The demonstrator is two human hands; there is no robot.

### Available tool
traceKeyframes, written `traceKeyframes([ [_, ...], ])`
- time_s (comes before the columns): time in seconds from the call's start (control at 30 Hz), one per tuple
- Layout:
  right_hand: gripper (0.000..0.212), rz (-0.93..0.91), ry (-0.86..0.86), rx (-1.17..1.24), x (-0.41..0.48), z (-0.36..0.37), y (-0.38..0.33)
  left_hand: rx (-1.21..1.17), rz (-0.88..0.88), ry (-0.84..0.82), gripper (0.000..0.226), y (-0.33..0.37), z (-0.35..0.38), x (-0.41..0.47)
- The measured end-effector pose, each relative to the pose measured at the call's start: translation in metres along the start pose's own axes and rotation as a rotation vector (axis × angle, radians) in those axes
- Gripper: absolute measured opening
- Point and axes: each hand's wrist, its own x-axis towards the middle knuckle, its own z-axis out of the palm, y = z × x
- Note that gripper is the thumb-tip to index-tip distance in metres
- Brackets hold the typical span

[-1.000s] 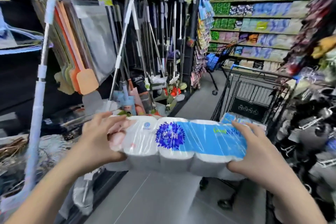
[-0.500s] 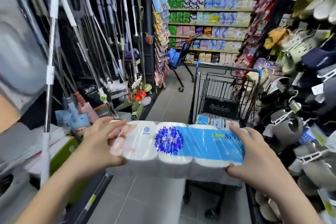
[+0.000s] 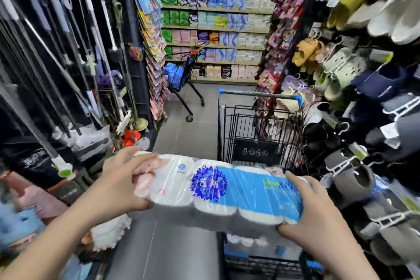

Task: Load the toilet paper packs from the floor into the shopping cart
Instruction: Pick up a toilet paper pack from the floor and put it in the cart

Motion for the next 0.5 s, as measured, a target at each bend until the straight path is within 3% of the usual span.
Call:
traceKeyframes([
  [0.5, 0.112, 0.299, 0.18, 0.016, 0.142, 0.0, 0.045, 0.036, 0.274, -0.171, 0.1, 0.047, 0.073, 0.263],
])
